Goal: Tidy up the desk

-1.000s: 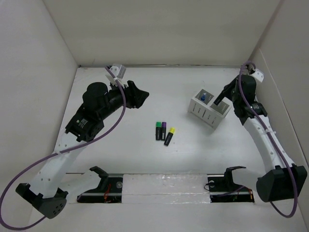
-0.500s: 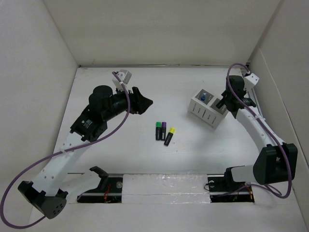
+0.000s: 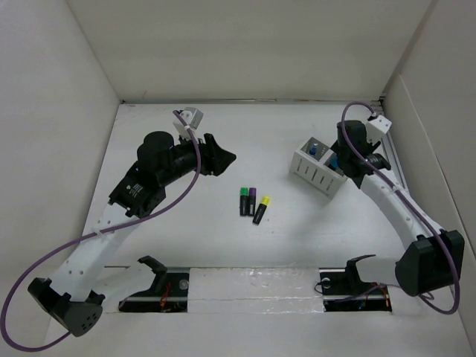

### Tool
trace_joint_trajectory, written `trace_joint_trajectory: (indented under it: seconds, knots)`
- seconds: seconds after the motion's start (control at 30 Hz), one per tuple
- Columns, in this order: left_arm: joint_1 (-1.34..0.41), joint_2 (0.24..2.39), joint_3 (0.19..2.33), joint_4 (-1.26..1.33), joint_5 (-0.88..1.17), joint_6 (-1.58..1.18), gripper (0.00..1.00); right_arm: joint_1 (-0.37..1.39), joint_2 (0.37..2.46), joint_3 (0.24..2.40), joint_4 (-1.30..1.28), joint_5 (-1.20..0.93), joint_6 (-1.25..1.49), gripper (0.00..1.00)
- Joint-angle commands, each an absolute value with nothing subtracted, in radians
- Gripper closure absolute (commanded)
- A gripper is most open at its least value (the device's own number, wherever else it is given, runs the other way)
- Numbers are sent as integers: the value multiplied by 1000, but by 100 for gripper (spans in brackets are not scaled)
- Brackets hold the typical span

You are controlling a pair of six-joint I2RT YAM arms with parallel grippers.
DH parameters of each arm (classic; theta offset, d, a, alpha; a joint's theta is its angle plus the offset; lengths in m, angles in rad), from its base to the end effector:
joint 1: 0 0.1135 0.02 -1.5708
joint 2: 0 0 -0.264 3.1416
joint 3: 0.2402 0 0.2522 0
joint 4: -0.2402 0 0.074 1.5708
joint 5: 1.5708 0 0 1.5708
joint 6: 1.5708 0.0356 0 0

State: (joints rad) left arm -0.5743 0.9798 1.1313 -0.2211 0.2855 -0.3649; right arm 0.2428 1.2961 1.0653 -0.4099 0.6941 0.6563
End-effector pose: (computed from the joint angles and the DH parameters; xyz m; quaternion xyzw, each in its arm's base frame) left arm 0.1741 -0.1246 0.4215 0.1722 0.7097 -0.3983 0.5550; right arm 0.2790 0.0457 0.3094 0.3218 0.7913 -0.0905 0.5119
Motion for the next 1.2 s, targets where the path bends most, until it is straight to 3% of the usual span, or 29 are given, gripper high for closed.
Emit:
trace_joint_trajectory:
  seconds: [0.0, 0.03, 0.07, 0.13, 0.17, 0.37, 0.4, 0.43, 0.47, 0.57, 0.6, 0.77, 1.17]
  knots:
    - [-574, 980, 1143, -164, 299, -371, 48, 262, 1218, 1138, -440, 663, 618, 41]
    - [-574, 986, 1152, -170, 295, -370, 48, 300, 1171, 1149, -475, 611, 600, 65]
    - [-574, 986, 1152, -170, 295, -370, 48, 301, 1170, 1149, -476, 611, 600, 65]
    - [-574, 988, 1155, -181, 284, -365, 48, 368, 1119, 1114, -453, 432, 574, 85]
    - [-574, 989, 1158, -187, 276, -364, 48, 403, 1105, 1085, -442, 379, 572, 100]
    - [-574, 969, 1146, -187, 232, -370, 47, 694, 1115, 919, -476, 261, 692, 100]
    - [-574, 969, 1146, -189, 233, -368, 47, 721, 1141, 908, -466, 233, 715, 96]
    - [-574, 977, 1147, -195, 233, -367, 47, 745, 1161, 894, -466, 221, 724, 88]
    - [-574, 982, 1152, -196, 233, -359, 47, 770, 1178, 893, -460, 213, 730, 67]
    - [-574, 989, 1160, -196, 232, -353, 47, 842, 1278, 917, -457, 204, 756, 44]
    - [-574, 989, 1157, -192, 230, -353, 47, 851, 1329, 925, -450, 199, 759, 41]
    - [-574, 1006, 1152, -181, 248, -351, 47, 851, 1503, 989, -422, 213, 759, 40]
    - [-574, 982, 1144, -193, 230, -325, 47, 790, 1756, 1109, -410, 295, 746, 51]
